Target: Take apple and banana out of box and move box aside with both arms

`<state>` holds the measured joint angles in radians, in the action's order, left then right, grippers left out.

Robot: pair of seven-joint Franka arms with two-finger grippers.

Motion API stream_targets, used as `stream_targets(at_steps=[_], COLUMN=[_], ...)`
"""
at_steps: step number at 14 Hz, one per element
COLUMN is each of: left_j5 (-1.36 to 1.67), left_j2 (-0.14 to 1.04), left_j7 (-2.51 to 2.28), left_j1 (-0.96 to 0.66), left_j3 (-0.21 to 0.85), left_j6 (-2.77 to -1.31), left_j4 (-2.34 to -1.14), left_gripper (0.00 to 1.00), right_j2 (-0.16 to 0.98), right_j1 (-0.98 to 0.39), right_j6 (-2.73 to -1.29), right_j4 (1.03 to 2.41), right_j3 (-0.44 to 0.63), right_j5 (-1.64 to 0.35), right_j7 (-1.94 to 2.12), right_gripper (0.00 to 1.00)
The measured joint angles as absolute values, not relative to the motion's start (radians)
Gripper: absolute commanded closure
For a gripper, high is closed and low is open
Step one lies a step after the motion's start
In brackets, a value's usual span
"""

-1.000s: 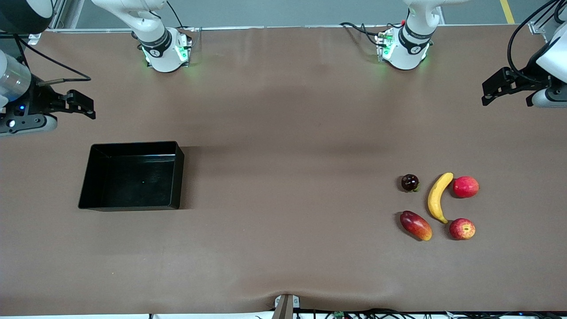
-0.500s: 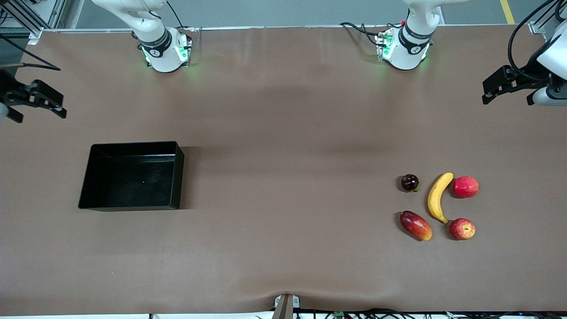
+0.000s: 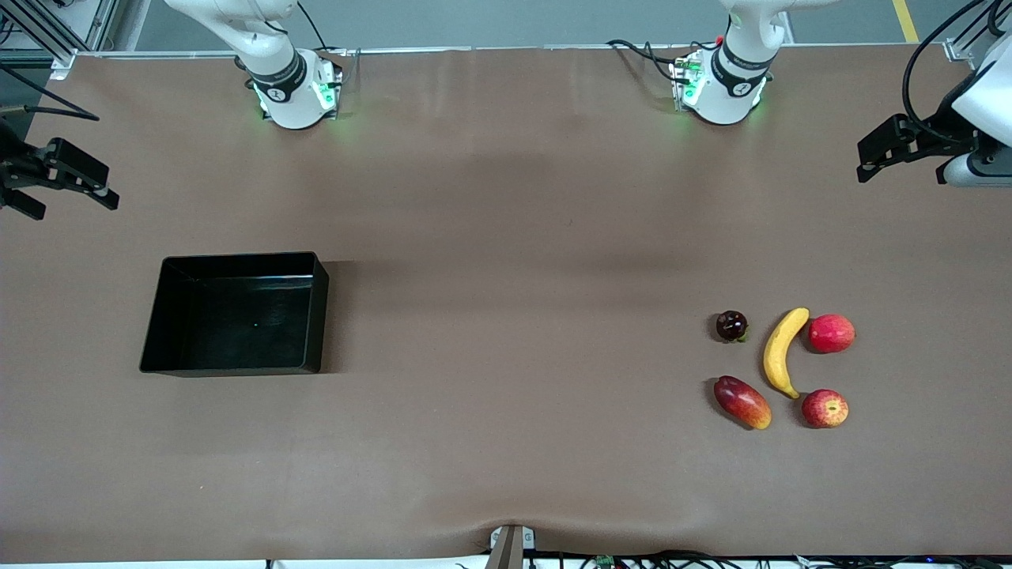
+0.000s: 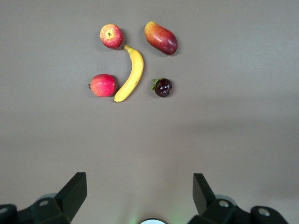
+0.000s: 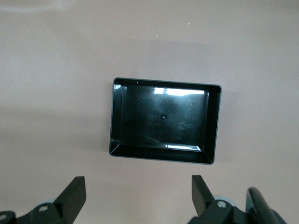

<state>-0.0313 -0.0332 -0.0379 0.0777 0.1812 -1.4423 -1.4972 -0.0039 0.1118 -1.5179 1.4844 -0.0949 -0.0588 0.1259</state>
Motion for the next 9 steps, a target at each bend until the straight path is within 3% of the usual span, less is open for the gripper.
stream_targets(at_steps=[9], left_j5=[-0.031], left_j2=[-0.033], left_j7=[-0.038], left_j1=[0.077], left_j3=[0.192], left_j6=[-1.442], left_j4=[-1.493], left_gripper=[0.00], right_j2=[-0.004], right_j1=[0.094], right_j6=[-1.510], right_j4=[1.484], right_j3=[-0.105], right_j5=[-0.001], right_j7=[0.126], right_gripper=[0.00])
